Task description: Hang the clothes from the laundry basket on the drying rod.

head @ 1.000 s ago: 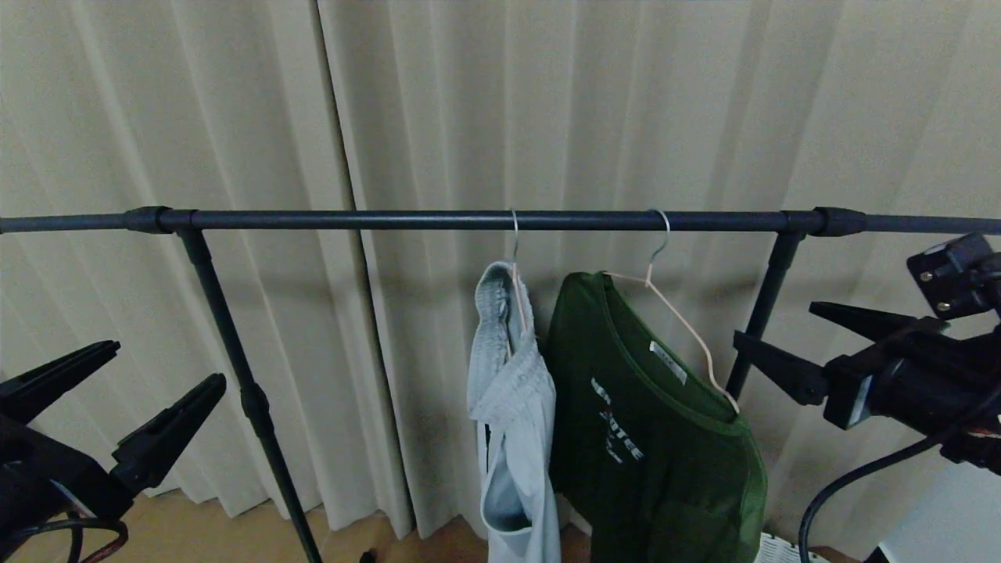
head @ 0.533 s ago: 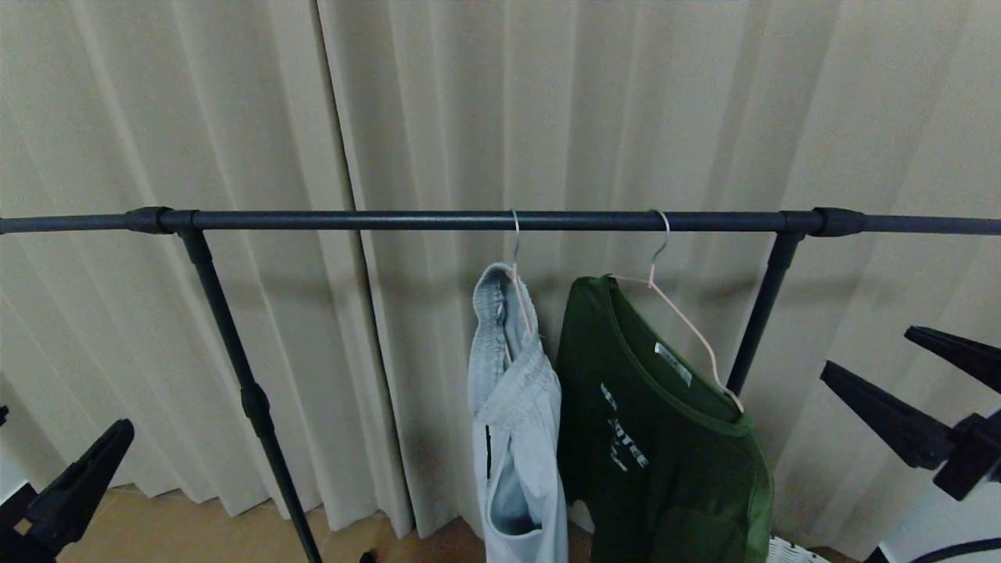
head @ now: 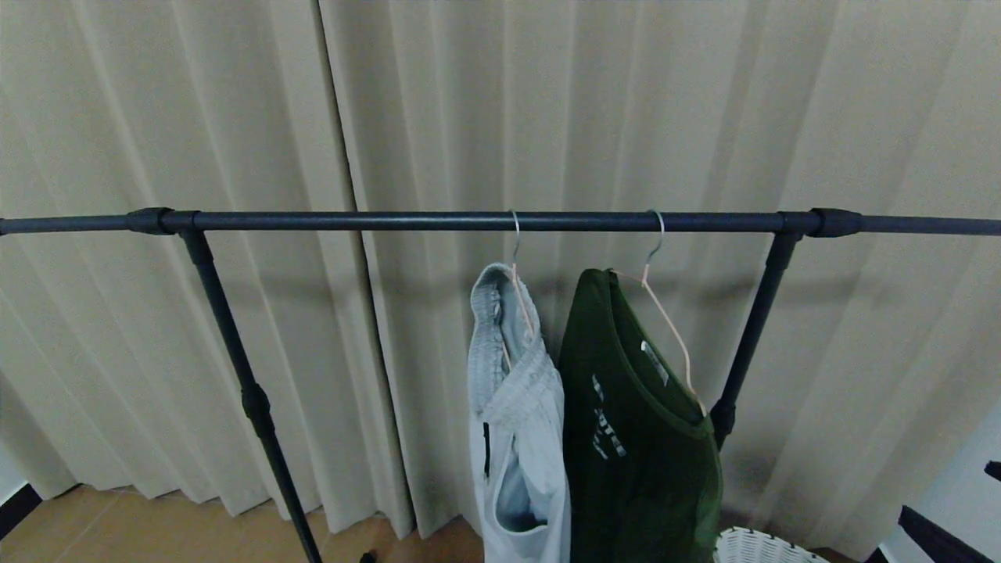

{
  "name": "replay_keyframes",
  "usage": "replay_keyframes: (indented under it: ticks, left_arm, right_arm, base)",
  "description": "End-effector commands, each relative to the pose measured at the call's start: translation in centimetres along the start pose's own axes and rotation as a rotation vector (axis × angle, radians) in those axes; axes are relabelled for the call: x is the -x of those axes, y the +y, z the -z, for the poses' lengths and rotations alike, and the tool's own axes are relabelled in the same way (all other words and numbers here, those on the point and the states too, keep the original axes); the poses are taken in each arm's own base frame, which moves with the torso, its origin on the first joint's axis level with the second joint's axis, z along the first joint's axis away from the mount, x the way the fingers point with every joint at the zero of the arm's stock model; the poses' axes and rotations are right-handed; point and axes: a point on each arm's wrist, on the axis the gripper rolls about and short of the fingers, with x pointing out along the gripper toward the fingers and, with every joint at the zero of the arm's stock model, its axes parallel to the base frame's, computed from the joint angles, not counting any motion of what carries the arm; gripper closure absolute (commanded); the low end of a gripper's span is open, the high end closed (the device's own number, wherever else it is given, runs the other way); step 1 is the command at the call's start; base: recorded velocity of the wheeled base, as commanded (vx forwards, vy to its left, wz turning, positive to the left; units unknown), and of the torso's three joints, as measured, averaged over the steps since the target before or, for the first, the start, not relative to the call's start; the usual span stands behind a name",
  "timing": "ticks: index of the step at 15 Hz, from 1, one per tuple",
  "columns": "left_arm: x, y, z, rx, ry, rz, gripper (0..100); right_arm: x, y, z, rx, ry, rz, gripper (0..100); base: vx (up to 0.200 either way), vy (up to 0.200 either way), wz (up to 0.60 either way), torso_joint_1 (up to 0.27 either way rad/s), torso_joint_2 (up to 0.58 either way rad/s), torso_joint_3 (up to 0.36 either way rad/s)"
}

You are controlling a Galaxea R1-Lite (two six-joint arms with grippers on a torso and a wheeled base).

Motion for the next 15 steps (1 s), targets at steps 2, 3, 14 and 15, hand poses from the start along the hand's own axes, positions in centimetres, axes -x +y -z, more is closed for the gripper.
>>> replay_keyframes:
  ticks: [2,3,14,15]
  left_arm:
    - [1.5,-0.1,0.4,-0.010,-0.130,-0.055,0]
    - [1.5,0.0,0.4,-0.003,-0.140,-0.098,0]
    - [1.7,0.0,1.2,0.015,-0.237,-0.055,0]
    - [1.7,0.0,1.2,0.017,-0.237,-0.057,0]
  right_arm:
    - [3.0,-0.1,2.1,-0.018,-0.027,0.075,0]
    - [3.4,0.0,2.5,-0.022,-0.024,0.097,0]
    - [7.0,1.0,8.1,0.022,-0.098,0.310,0]
    - [7.0,1.0,8.1,0.018,-0.094,0.343,0]
  base:
    - [0.000,0.000,0.00,0.000,0.00,0.000]
    - [0.000,0.000,0.00,0.000,0.00,0.000]
    - [0.000,0.000,0.00,0.000,0.00,0.000]
    - [0.000,0.000,0.00,0.000,0.00,0.000]
